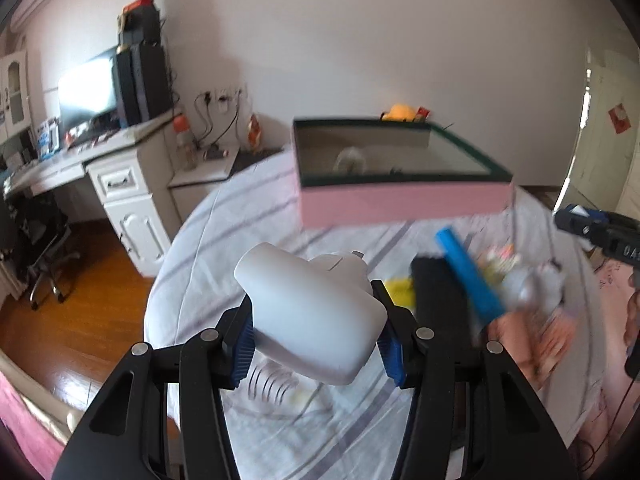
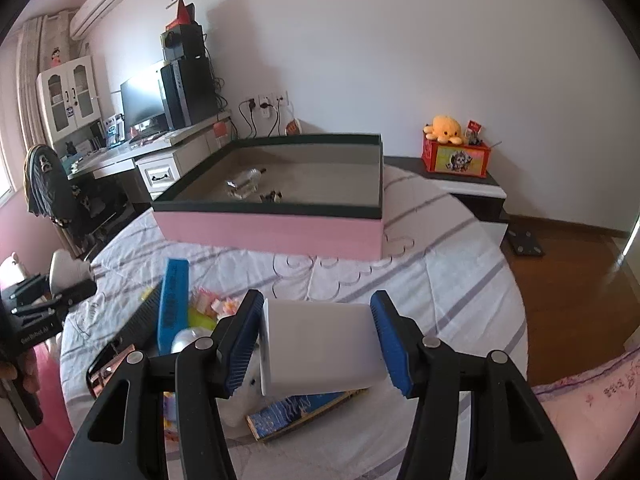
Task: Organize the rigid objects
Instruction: 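Lower the dryer and charger into the pink box and open both tools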
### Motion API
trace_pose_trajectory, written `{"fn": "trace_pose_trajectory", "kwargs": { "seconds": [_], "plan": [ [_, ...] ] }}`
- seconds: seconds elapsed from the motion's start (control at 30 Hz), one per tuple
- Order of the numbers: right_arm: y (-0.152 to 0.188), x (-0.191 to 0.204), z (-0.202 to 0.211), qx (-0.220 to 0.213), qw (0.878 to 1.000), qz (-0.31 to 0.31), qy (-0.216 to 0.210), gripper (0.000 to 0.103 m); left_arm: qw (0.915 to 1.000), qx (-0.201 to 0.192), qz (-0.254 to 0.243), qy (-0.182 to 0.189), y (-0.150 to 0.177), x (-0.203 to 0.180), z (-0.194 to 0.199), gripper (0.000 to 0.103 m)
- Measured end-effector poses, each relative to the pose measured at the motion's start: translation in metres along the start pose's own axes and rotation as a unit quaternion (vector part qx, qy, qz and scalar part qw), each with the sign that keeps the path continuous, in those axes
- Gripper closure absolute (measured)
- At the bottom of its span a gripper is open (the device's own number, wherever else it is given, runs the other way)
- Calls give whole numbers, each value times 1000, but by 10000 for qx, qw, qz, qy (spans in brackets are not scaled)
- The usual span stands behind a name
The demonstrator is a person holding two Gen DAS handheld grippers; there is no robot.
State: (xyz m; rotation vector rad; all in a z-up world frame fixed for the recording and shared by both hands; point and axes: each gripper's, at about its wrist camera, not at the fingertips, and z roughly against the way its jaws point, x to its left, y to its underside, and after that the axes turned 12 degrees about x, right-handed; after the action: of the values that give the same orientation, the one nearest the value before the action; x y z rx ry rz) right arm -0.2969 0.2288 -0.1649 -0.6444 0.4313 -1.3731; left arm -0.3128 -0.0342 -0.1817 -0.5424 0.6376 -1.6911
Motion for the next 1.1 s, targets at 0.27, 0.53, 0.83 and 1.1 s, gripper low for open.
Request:
{"fn": "trace_pose_trajectory", "kwargs": {
  "seconds": [0.27,0.53,0.83,1.1],
  "plan": [
    [-28,9,17,-275,9993,265,56,46,9984,-499,-128,-212,-48,-19,25,51],
    [-60,11,19,-461,9978,467,127,46,9961,-675,-249,-514,-95,-35,17,51],
    [-104,-1,-11,-465,9971,578,191,46,9953,-537,-385,-704,-156,-51,-33,51],
    [-139,-14,-71,-50,9974,709,154,46,9971,-59,-566,-500,-189,-59,-101,51]
  ]
}}
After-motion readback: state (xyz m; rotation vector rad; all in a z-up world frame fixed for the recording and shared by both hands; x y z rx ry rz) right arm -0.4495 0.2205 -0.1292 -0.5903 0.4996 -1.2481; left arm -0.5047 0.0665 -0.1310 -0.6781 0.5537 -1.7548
